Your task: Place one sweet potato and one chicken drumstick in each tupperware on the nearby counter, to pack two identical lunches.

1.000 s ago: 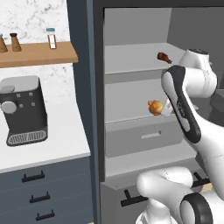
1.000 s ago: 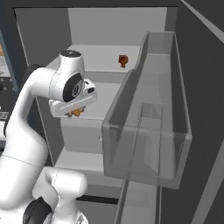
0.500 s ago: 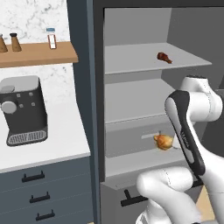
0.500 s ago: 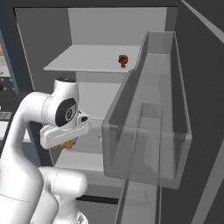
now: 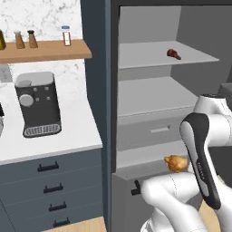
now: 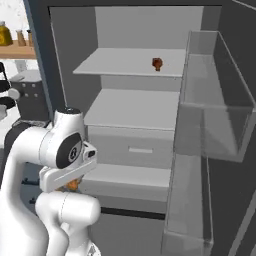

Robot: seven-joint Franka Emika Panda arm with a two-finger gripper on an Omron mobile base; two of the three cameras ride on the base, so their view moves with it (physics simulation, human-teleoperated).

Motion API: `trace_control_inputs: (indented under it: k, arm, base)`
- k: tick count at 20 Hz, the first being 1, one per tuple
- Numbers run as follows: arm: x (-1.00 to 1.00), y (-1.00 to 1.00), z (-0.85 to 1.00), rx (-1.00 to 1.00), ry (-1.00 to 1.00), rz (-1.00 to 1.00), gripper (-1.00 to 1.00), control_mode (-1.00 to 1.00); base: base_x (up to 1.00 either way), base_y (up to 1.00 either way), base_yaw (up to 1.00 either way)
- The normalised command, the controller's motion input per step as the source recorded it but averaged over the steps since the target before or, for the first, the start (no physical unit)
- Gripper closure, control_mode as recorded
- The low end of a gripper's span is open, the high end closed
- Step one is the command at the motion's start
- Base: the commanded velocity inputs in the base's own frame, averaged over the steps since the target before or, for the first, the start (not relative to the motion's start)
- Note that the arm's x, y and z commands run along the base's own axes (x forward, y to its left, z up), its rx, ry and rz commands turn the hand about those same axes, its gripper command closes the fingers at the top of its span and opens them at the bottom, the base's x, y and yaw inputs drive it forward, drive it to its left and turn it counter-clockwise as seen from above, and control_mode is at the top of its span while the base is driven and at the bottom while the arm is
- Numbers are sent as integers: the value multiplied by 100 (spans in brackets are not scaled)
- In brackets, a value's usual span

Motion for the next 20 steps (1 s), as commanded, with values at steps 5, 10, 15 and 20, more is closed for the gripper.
trace_control_inputs:
  k: [5, 10, 15, 20]
  arm:
    - [0, 0, 0, 0, 0, 0, 100, 100]
    - [0, 0, 0, 0, 0, 0, 100, 100]
    - [0, 0, 0, 0, 0, 0, 100, 100]
    - [0, 0, 0, 0, 0, 0, 100, 100]
  base:
    - [-8, 100, 10]
    - [0, 100, 11]
    - [29, 98, 11]
    - [77, 84, 7]
